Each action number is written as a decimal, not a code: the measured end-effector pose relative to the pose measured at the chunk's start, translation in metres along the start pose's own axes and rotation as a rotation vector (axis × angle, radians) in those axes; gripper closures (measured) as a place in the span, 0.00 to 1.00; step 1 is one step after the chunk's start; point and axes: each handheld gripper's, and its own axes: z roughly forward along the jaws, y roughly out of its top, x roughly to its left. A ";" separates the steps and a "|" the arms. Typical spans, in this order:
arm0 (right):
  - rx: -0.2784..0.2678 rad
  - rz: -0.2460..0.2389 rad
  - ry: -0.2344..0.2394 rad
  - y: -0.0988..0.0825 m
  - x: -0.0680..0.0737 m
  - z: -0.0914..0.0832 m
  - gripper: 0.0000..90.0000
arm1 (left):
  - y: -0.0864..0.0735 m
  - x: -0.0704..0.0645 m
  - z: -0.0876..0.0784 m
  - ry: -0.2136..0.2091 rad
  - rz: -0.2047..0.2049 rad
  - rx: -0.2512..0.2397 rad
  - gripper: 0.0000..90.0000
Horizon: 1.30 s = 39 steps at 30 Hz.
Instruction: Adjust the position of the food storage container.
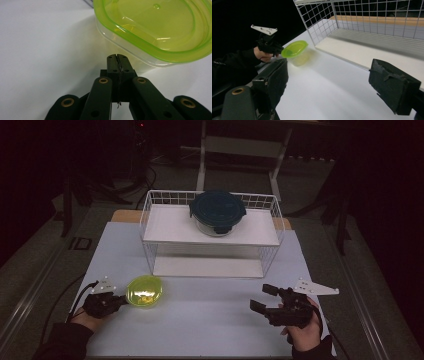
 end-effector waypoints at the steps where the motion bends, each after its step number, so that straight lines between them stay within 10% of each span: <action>1: 0.000 0.001 0.001 0.000 0.000 0.000 0.17 | 0.001 -0.001 0.002 -0.003 0.002 0.000 0.99; 39: 0.012 -0.004 0.003 -0.001 0.001 0.002 0.17 | 0.032 -0.008 0.034 -0.059 0.016 -0.015 0.99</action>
